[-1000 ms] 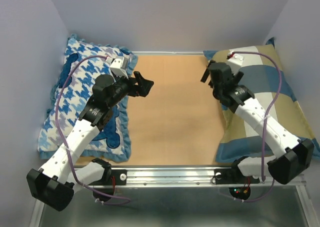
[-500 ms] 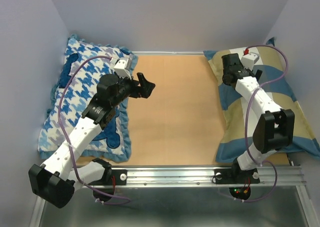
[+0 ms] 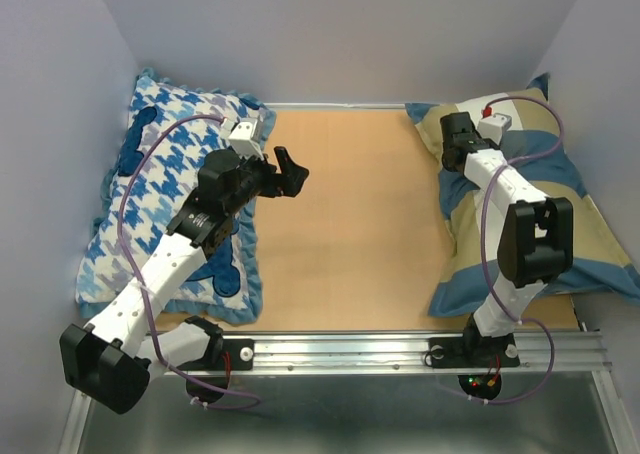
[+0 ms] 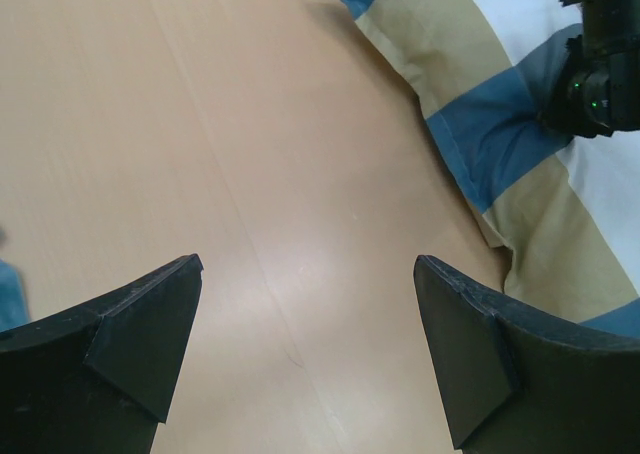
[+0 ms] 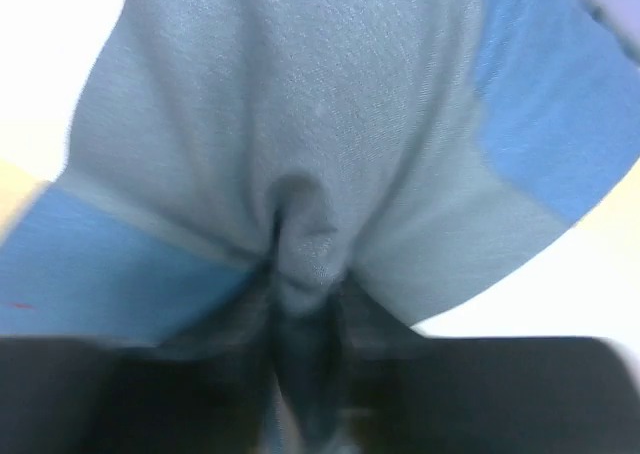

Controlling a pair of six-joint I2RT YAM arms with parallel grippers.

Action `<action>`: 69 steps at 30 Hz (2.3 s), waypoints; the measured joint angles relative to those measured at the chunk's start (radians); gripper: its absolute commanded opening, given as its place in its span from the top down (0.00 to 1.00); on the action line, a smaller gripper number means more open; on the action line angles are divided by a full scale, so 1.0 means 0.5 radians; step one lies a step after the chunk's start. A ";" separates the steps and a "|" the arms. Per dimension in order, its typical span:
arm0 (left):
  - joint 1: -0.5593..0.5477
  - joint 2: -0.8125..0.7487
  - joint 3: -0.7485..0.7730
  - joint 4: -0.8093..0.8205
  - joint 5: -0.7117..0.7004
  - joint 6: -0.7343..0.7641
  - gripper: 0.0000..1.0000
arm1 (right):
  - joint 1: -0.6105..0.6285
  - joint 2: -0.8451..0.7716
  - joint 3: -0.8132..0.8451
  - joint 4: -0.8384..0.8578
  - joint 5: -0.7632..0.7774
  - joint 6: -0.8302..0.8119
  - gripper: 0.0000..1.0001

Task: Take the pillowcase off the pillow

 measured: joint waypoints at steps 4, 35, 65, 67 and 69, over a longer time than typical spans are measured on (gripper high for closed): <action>0.001 0.000 -0.011 -0.016 -0.115 -0.045 0.01 | -0.002 -0.017 -0.011 0.049 -0.124 0.002 0.99; -0.006 0.545 -0.412 0.869 -0.124 -0.542 0.01 | 0.652 -0.836 -0.114 0.143 -1.835 0.092 1.00; -0.546 0.623 1.328 -0.465 -0.714 -0.080 1.00 | 0.633 -0.031 0.777 0.262 -1.785 -0.016 0.80; -0.507 0.836 1.537 -0.604 -0.764 -0.058 1.00 | 0.612 0.200 0.924 0.320 -1.832 -0.016 0.76; -0.456 1.052 1.712 -0.724 -0.806 -0.047 1.00 | 0.582 0.405 1.012 0.371 -1.886 -0.013 0.73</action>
